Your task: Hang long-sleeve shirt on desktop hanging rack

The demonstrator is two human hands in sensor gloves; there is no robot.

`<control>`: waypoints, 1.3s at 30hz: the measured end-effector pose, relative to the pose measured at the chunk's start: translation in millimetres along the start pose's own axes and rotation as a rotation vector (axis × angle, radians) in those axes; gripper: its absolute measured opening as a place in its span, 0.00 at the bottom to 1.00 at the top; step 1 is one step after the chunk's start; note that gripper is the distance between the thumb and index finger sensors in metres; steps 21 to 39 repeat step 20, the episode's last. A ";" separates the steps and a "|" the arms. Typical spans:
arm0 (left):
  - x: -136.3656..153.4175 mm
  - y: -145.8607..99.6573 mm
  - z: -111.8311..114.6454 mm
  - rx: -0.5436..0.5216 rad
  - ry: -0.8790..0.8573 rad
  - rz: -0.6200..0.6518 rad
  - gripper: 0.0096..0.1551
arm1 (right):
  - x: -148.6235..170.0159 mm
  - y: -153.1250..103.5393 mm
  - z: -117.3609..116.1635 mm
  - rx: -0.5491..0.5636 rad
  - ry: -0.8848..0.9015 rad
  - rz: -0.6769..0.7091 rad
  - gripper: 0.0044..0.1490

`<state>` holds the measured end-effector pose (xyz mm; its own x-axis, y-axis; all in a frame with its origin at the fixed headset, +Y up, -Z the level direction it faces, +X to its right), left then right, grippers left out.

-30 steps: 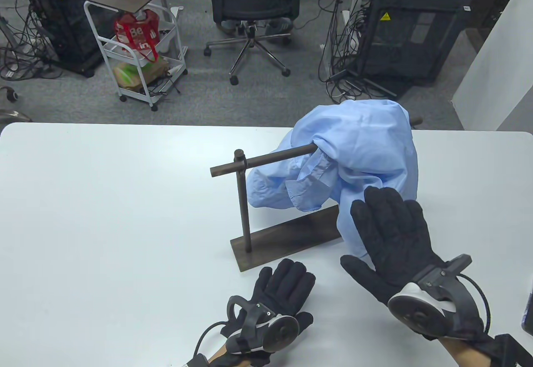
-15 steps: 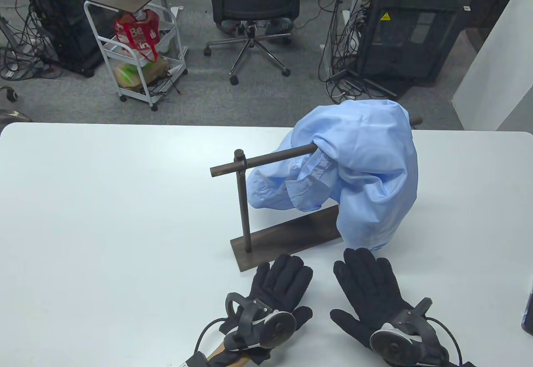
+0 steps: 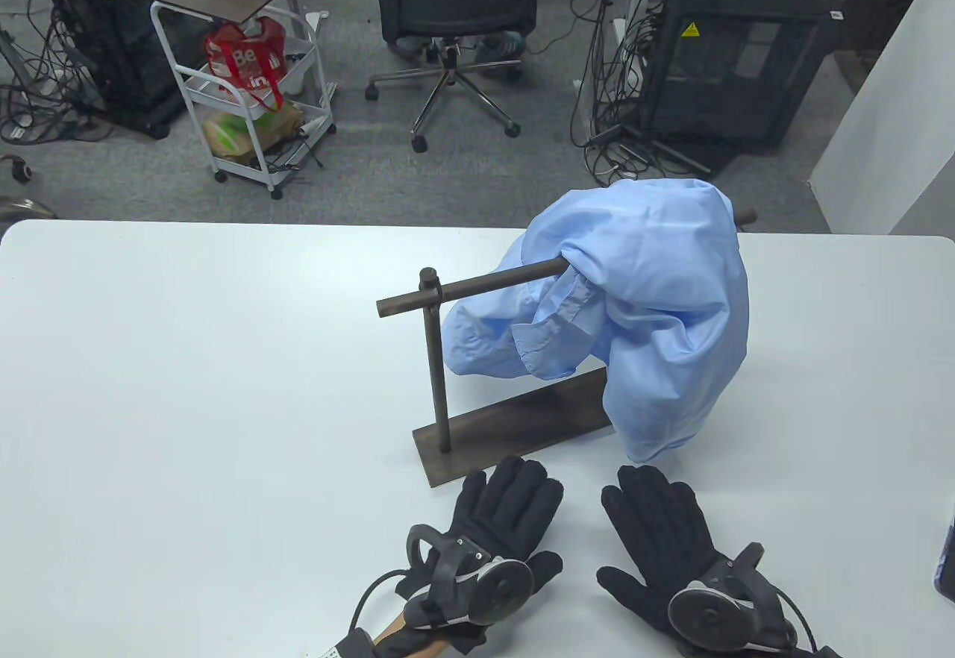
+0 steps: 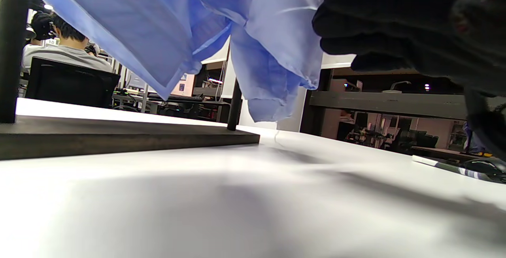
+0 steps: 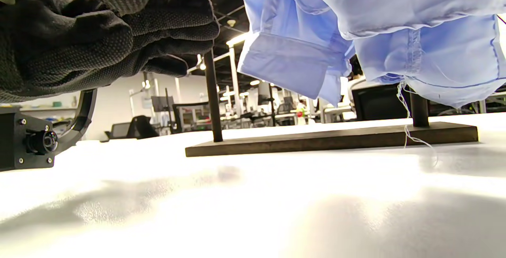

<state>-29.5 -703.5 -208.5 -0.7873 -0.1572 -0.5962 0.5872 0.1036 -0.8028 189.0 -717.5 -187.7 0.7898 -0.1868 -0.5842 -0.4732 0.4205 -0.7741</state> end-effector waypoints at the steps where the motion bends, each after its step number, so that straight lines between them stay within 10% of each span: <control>1: 0.2 0.4 0.8 0.006 0.001 0.000 0.51 | -0.1 0.3 -0.1 0.001 0.003 0.001 0.53; 39: -1.4 1.4 6.6 0.035 -0.009 0.004 0.51 | -1.9 -1.2 0.7 0.038 0.070 -0.012 0.53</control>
Point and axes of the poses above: the tracker on the back of each hand, its own x axis roughly to the little-finger side, its own y axis roughly from the wrist to the fingertips, z = x × y, the point moved 2 cm from there along y, roughly from the wrist to the fingertips, and after that the axes turned 7 degrees about x, right-handed, at the moved point
